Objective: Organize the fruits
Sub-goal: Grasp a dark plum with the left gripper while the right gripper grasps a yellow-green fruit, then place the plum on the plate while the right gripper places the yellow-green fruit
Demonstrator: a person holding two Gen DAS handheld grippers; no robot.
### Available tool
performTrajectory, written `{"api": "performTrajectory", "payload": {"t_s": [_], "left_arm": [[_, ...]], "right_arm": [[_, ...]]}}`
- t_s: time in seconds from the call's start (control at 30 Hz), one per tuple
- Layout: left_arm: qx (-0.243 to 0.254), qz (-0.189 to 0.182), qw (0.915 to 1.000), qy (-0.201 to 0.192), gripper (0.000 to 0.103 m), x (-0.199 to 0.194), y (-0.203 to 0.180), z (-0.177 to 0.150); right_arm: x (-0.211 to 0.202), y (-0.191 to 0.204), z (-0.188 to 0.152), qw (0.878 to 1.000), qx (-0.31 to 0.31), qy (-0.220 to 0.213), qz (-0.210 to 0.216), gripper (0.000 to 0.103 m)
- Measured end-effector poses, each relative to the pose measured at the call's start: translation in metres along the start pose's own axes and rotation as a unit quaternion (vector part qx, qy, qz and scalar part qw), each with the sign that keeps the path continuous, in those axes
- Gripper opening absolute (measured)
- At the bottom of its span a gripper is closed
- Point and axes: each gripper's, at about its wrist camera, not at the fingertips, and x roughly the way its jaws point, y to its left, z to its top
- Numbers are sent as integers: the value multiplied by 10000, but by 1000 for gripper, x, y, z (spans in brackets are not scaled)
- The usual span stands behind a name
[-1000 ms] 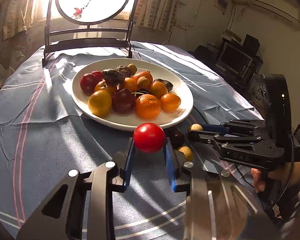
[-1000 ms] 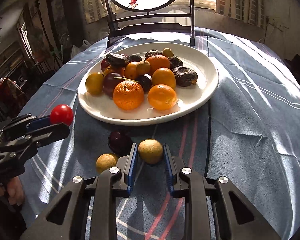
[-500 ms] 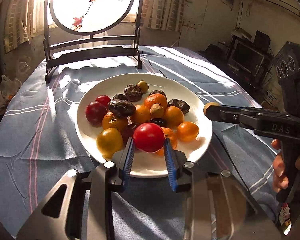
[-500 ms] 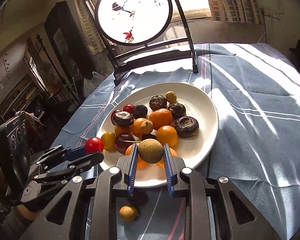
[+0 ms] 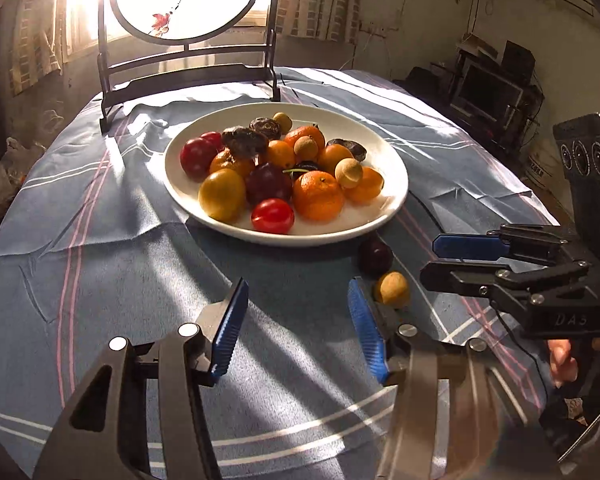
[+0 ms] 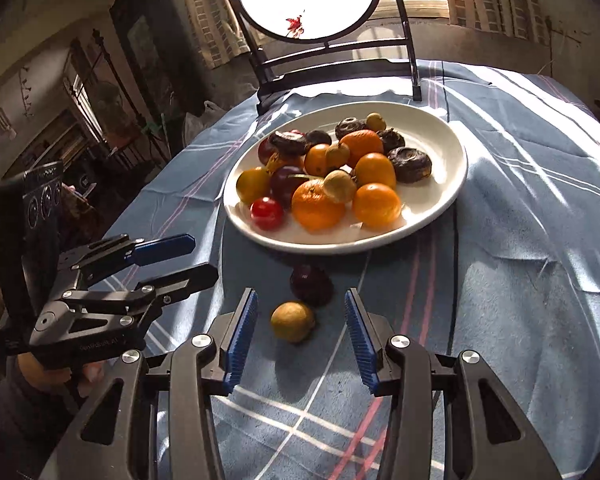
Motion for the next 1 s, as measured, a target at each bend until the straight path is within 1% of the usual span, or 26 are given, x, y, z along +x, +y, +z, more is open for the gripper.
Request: {"api": "performTrajectory", "payload": {"t_s": [0.07,0.13,0.17,0.23,0.3,0.33,0.43,0.6,0.67,0.77,0.8,0.87,0.9,0.93,1.0], "left_arm": [[32,64,9999,118,51,2,-2,-10],[96,182,9996,169,51,2,-3,-16],[91,178,9996,188,51,1,-3,-18],[66,181,9996,222,53,0,0,-19],[97,187,9994,260,55,2,-1,-18],[122,207,9993,274,55,2,-2,-18],[230,173,9991,297,55,7,-12,-14],[481,8,9984,311,55,25,-45,3],[515,-10,9980,378,55,38,-57,12],[466,82,9979,451,55,57,-67,23],[391,71,9981,460,54,60,-67,27],[301,84,9984,477,37,66,-67,31],[282,53,9981,544,31,69,-67,31],[267,6,9978,607,28,72,-66,31],[261,-18,9982,549,28,68,-65,30]], "right_arm": [[13,8,-3,9998,-126,128,-89,45],[25,10,-2,9995,-112,264,-137,45],[31,10,0,9992,-64,350,-169,45],[31,9,3,9996,13,272,-124,45],[32,4,3,9995,151,275,-75,33],[31,-2,2,9993,280,265,28,28],[15,-13,-4,9989,459,36,46,28],[-35,-47,-21,9940,799,-745,65,28],[-45,-66,-29,9906,1038,-886,80,28],[-51,-85,-36,9864,1343,-915,243,28],[-52,-86,-37,9861,1341,-928,318,28],[-53,-84,-38,9869,1247,-942,402,28],[-52,-81,-38,9876,1186,-939,413,28],[-52,-80,-37,9881,1135,-947,426,28],[-53,-78,-38,9881,1092,-979,467,28]]}}
